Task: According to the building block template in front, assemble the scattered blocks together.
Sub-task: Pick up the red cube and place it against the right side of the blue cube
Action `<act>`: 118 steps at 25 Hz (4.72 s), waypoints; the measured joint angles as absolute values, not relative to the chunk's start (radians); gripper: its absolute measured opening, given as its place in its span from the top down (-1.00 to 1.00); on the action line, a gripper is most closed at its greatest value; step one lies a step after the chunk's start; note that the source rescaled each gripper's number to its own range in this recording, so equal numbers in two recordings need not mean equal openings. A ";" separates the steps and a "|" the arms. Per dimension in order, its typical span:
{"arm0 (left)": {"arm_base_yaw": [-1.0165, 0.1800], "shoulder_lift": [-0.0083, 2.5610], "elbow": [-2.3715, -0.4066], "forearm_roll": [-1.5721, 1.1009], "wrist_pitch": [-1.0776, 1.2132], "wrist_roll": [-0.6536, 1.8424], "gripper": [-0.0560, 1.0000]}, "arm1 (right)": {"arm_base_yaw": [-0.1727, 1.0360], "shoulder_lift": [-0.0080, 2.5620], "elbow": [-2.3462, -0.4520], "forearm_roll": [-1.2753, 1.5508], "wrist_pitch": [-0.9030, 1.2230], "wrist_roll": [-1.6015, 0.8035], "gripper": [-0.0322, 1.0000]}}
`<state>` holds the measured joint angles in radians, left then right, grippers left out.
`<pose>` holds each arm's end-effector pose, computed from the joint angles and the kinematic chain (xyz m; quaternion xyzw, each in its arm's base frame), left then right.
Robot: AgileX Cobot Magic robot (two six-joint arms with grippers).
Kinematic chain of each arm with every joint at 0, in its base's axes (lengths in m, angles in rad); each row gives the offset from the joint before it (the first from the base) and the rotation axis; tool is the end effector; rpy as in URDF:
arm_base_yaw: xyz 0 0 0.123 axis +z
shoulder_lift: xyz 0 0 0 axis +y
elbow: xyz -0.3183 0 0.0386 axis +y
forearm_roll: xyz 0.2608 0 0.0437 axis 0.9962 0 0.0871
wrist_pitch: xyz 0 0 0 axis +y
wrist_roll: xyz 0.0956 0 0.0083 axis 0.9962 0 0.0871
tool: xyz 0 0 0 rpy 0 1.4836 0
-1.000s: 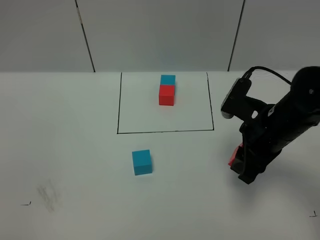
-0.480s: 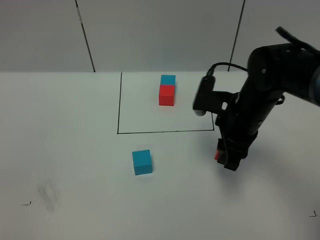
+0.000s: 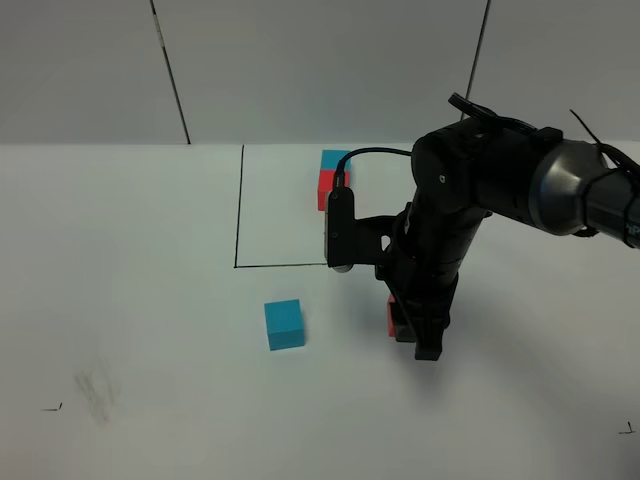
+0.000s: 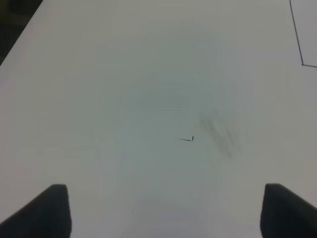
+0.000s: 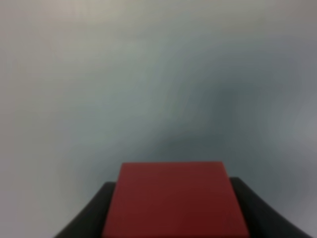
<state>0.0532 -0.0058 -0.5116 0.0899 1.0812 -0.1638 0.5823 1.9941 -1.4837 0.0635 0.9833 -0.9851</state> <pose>-0.0288 0.0061 0.2829 -0.0950 0.8479 0.0161 0.5214 0.3568 0.2410 0.2135 -0.6923 0.7164 0.0108 0.0859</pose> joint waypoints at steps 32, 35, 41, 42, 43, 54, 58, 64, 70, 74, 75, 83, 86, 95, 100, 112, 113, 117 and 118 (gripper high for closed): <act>0.053 -0.007 -0.512 0.090 1.081 -0.164 -1.00 | 0.649 2.146 -1.718 0.045 0.998 -1.013 0.94; 0.053 -0.007 -0.512 0.090 1.081 -0.164 -1.00 | 0.661 2.146 -1.732 0.048 0.997 -1.032 0.94; 0.053 -0.007 -0.512 0.090 1.081 -0.164 -1.00 | 0.678 2.175 -1.758 0.045 0.997 -1.046 0.94; 0.053 -0.007 -0.512 0.090 1.081 -0.164 -1.00 | 0.681 2.190 -1.772 0.043 0.998 -1.048 0.94; 0.053 -0.007 -0.512 0.090 1.081 -0.164 -1.00 | 0.685 2.208 -1.788 0.042 0.999 -1.049 0.94; 0.053 -0.007 -0.512 0.090 1.081 -0.164 -1.00 | 0.711 2.274 -1.853 0.029 1.009 -1.056 0.94; 0.053 -0.007 -0.512 0.090 1.081 -0.164 -1.00 | 0.711 2.274 -1.853 0.014 1.009 -1.056 0.94; 0.053 -0.007 -0.512 0.090 1.081 -0.163 -1.00 | 0.711 2.277 -1.853 0.008 1.009 -1.057 0.94; 0.053 -0.007 -0.512 0.090 1.081 -0.163 -1.00 | 0.711 2.293 -1.853 0.007 1.008 -1.065 0.94; 0.053 -0.007 -0.512 0.090 1.081 -0.163 -1.00 | 0.711 2.312 -1.853 0.007 1.008 -1.072 0.94; 0.053 -0.007 -0.512 0.090 1.081 -0.163 -1.00 | 0.711 2.316 -1.853 0.006 1.008 -1.072 0.94; 0.053 -0.007 -0.512 0.090 1.081 -0.163 -1.00 | 0.711 2.325 -1.853 0.000 0.969 -1.087 0.94; 0.053 -0.007 -0.512 0.090 1.081 -0.162 -1.00 | 0.711 2.325 -1.853 0.000 0.956 -1.099 0.94; 0.053 -0.007 -0.512 0.090 1.081 -0.162 -1.00 | 0.711 2.355 -1.856 0.000 0.943 -1.112 0.94; 0.053 -0.007 -0.512 0.090 1.081 -0.162 -1.00 | 0.711 2.384 -1.893 0.011 0.943 -1.113 0.94; 0.053 -0.007 -0.512 0.090 1.081 -0.162 -1.00 | 0.711 2.400 -1.913 0.024 0.991 -1.135 0.94; 0.053 -0.007 -0.512 0.090 1.081 -0.162 -1.00 | 0.711 2.400 -1.914 0.026 1.001 -1.135 0.94; 0.053 -0.008 -0.512 0.090 1.081 -0.162 -1.00 | 0.711 2.402 -1.915 0.030 1.019 -1.135 0.94; 0.053 -0.008 -0.512 0.090 1.081 -0.162 -1.00 | 0.711 2.403 -1.915 0.032 1.022 -1.135 0.94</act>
